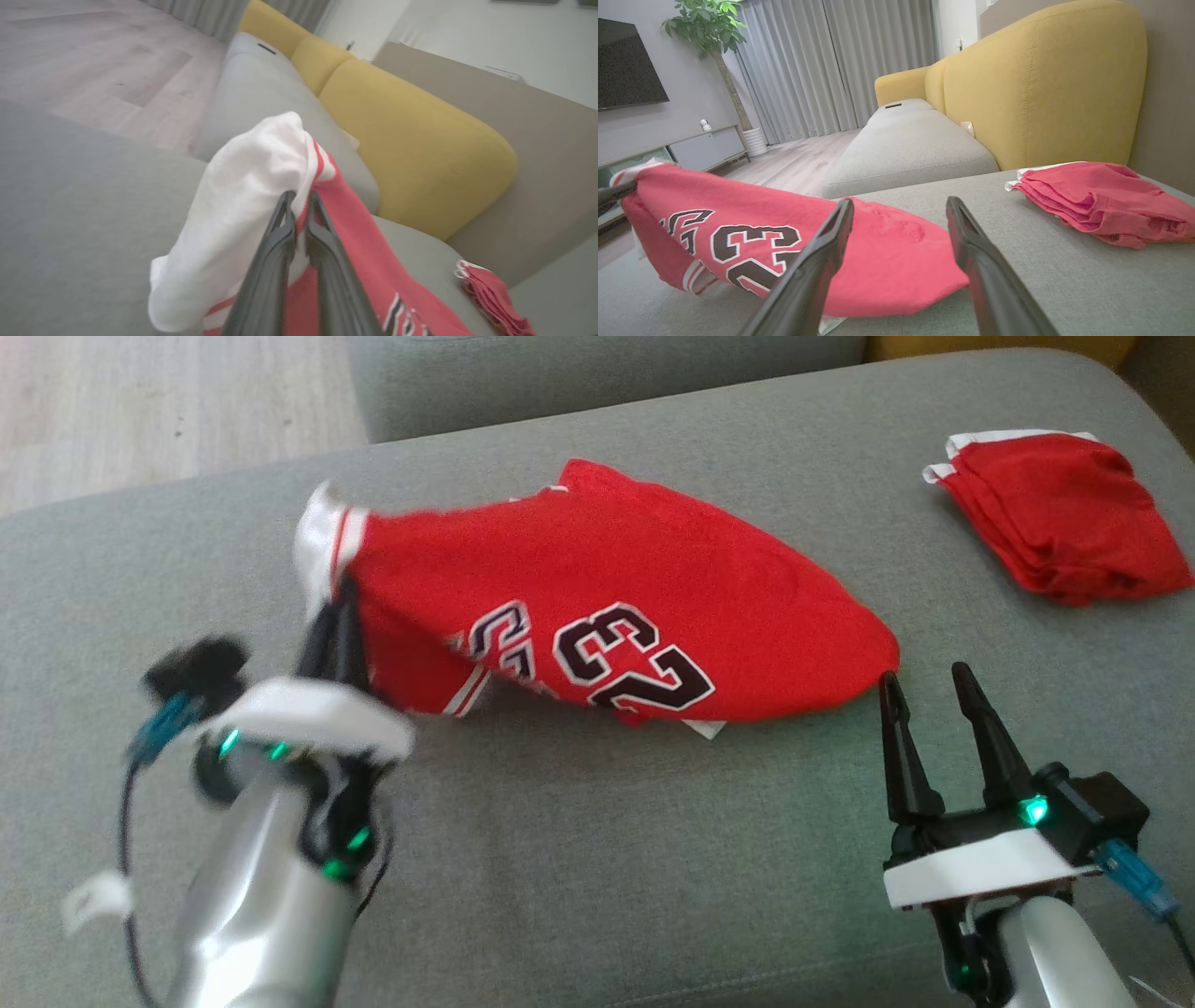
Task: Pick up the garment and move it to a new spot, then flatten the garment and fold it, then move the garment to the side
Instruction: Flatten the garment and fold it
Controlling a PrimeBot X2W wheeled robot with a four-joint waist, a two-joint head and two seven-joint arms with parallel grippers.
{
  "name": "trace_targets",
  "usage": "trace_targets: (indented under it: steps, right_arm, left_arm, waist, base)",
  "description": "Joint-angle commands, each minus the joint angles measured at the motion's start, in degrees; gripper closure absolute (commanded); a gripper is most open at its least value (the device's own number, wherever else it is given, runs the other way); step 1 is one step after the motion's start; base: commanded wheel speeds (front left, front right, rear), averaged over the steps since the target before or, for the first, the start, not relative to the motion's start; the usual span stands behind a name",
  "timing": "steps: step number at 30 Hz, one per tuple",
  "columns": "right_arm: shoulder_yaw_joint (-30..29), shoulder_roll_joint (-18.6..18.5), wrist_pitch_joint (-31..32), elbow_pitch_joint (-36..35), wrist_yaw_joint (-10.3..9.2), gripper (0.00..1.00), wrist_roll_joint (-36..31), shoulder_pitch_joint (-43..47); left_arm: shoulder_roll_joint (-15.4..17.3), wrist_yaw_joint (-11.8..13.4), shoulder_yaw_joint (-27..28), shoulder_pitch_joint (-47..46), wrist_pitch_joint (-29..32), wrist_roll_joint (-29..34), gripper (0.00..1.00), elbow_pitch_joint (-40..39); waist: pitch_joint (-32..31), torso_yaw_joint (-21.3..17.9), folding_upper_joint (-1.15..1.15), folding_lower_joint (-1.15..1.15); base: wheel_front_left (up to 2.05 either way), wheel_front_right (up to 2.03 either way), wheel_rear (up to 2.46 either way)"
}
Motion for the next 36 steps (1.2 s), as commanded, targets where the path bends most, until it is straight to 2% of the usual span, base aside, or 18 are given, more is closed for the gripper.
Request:
trace_targets:
  steps: [1,5,7,10,12,17,21,26,29,31,36]
  right_arm:
    - [1.18,-0.68,-0.37,-2.08,0.37,0.00,-0.56,-0.18]
    - [1.29,-0.94,-0.37,-2.07,0.37,0.00,-0.69,0.37]
    - [1.24,-1.02,-0.37,-2.07,0.37,0.00,-0.76,0.85]
    - [1.25,-1.15,-0.37,-1.89,0.37,0.00,-0.85,1.65]
    - [1.60,-1.25,-0.37,-1.71,0.37,0.00,-0.88,1.98]
    - [1.98,-1.55,-0.37,-1.86,0.37,0.00,-0.80,1.88]
    - [2.34,-1.88,-0.37,-2.28,0.37,0.00,-0.80,1.41]
    - [3.61,-2.28,-0.37,-2.86,0.37,0.00,-0.68,-0.01]
    - [4.48,-2.54,-0.37,-3.31,0.37,0.00,-0.33,-1.60]
    - [4.68,-2.61,-0.37,-3.43,0.37,0.00,-0.14,-2.18]
    - [4.79,-1.87,-0.37,-4.21,0.37,0.00,3.15,-4.94]
  left_arm:
    - [0.88,-0.31,4.82,-0.31,-0.31,1.59,0.00,-2.18]
    - [0.34,-1.85,10.18,4.97,-0.31,4.75,0.00,-3.49]
    - [0.18,-1.68,11.66,7.12,-0.31,7.56,0.00,-4.77]
    - [-0.03,-1.84,12.11,9.55,-0.31,11.18,0.00,-7.07]
    - [-0.11,-1.81,10.92,11.10,-0.31,11.20,0.00,-8.22]
    - [-0.14,-1.80,-2.95,14.67,-0.29,10.13,0.00,-6.50]
    - [-0.15,-1.53,-14.51,14.01,1.71,4.21,0.00,-4.55]
    - [-0.15,-0.59,-27.05,7.73,4.36,-2.60,0.00,-1.84]
    - [-0.15,0.30,-32.60,2.66,4.97,-6.60,0.00,0.00]
    - [-0.15,0.58,-34.19,0.98,5.25,-8.18,0.00,0.57]
    - [-0.15,2.38,-39.95,-5.63,8.06,-19.73,0.00,2.08]
  waist:
    - [-0.03,0.40,0.00,0.00]
    - [-0.39,0.91,0.00,0.00]
    - [-0.62,1.17,0.00,0.00]
    - [-1.19,1.42,0.00,0.00]
    - [-1.66,1.16,0.00,0.00]
    - [-1.33,0.43,0.00,0.00]
    - [0.18,0.02,0.00,0.00]
    - [2.92,-0.81,0.00,0.00]
    - [5.06,-1.78,0.00,0.00]
    - [5.74,-2.10,0.00,0.00]
    - [9.09,-3.78,0.00,0.00]
  base:
    - [0.00,0.00,0.00]
    - [0.00,0.00,0.00]
    - [0.00,0.00,0.00]
    - [0.00,0.00,0.00]
    - [0.00,0.00,0.00]
    - [0.00,0.00,0.00]
    - [0.00,0.00,0.00]
    - [0.00,0.00,0.00]
    - [0.00,0.00,0.00]
    - [0.00,0.00,0.00]
    - [0.00,0.00,0.00]
